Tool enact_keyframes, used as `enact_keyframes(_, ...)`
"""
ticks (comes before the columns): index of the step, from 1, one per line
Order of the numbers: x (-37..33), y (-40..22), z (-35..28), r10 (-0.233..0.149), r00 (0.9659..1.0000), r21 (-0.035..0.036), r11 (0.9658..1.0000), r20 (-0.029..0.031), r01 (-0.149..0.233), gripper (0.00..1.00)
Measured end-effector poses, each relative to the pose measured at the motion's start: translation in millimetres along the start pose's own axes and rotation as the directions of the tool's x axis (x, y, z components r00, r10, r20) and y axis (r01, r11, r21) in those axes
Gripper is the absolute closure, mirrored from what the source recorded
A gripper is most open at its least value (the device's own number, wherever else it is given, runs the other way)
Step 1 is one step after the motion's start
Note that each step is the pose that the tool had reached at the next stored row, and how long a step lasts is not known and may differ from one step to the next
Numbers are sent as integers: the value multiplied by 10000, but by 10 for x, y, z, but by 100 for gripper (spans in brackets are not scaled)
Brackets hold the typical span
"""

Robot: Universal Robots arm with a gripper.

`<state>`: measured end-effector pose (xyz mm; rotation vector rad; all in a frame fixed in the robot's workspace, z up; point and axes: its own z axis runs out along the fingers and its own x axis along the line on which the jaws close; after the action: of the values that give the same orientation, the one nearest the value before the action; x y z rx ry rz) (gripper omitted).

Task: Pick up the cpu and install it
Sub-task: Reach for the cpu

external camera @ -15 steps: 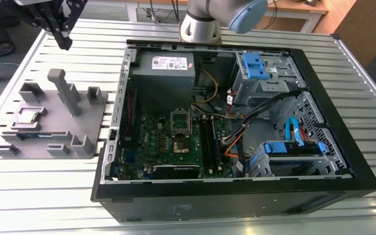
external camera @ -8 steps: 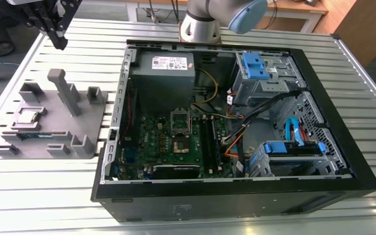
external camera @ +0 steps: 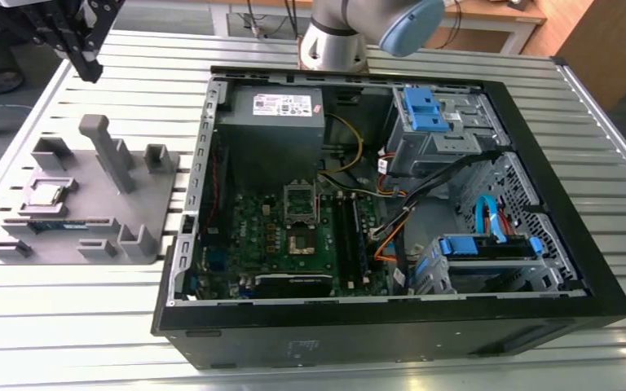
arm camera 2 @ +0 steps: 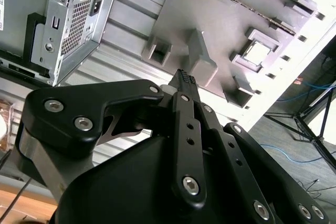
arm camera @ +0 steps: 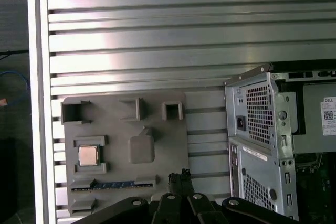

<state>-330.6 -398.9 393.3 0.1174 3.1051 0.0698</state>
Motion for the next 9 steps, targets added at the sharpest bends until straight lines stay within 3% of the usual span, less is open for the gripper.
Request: enact_keyframes(9,70,-5,-2,0,10000,-1,10000,1,0,89)
